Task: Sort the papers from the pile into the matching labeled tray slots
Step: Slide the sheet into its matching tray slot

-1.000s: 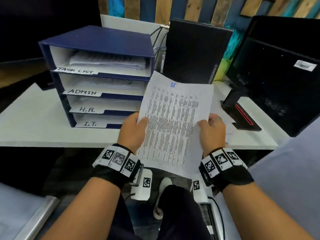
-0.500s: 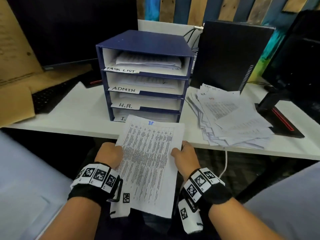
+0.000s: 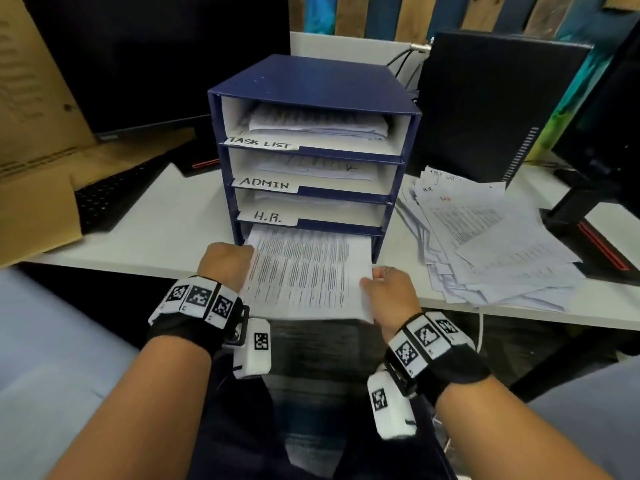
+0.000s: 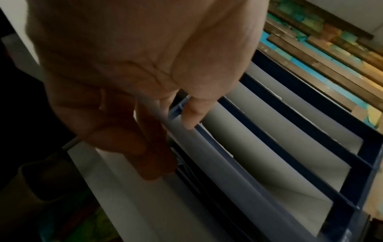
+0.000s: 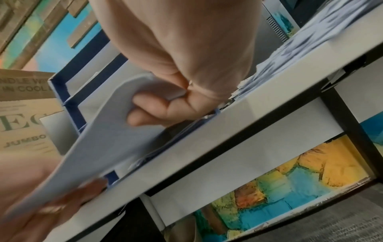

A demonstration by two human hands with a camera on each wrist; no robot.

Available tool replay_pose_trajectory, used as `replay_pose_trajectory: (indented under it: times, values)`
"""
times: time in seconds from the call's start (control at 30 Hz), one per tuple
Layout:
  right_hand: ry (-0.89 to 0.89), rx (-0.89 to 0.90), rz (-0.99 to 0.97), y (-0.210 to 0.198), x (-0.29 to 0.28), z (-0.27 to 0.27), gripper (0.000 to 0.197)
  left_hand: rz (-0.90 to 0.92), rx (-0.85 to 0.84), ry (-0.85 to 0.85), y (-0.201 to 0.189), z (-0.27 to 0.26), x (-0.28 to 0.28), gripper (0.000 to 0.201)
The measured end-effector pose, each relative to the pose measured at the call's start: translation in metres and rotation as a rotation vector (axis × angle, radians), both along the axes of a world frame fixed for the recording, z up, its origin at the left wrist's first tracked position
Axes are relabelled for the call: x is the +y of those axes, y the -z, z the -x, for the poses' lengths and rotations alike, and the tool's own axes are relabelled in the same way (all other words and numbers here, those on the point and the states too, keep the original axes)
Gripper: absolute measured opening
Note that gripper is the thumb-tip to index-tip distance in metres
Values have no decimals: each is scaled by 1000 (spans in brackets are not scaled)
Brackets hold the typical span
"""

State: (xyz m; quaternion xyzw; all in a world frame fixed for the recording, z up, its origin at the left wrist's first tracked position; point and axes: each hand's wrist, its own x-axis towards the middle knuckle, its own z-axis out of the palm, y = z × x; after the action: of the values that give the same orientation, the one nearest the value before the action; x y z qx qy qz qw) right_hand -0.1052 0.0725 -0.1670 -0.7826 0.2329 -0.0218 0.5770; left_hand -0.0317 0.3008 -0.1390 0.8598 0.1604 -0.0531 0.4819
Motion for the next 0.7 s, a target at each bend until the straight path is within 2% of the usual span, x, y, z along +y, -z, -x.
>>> replay_pose_trajectory:
  times: [0.1,0.2,0.3,0.37,0.47,0.5,0.6,0.7]
  values:
    - [143,-13,-46,-8,0,-32,15,197,80,-52,5,4,0,21]
    - [232,-14,-153,-18,-1,-47,5,318,-4,-132,11,3,-5,12]
    - [240,-25,-126,-17,-2,-42,4,323,-92,-196,8,-10,-15,7]
    - [246,-69,-58,-11,0,-38,12,318,-119,-219,1,-20,-22,3]
    - [150,-86,34,-1,3,-37,29,229,-142,-186,6,-41,-24,27]
    - [106,-82,69,1,4,-36,34,234,-149,-183,10,-47,-25,29]
    - [3,-121,198,-1,6,-34,32,165,-177,-186,10,-37,-31,20]
    - [-182,-165,549,-5,11,-34,34,0,-258,-145,14,-21,-40,15]
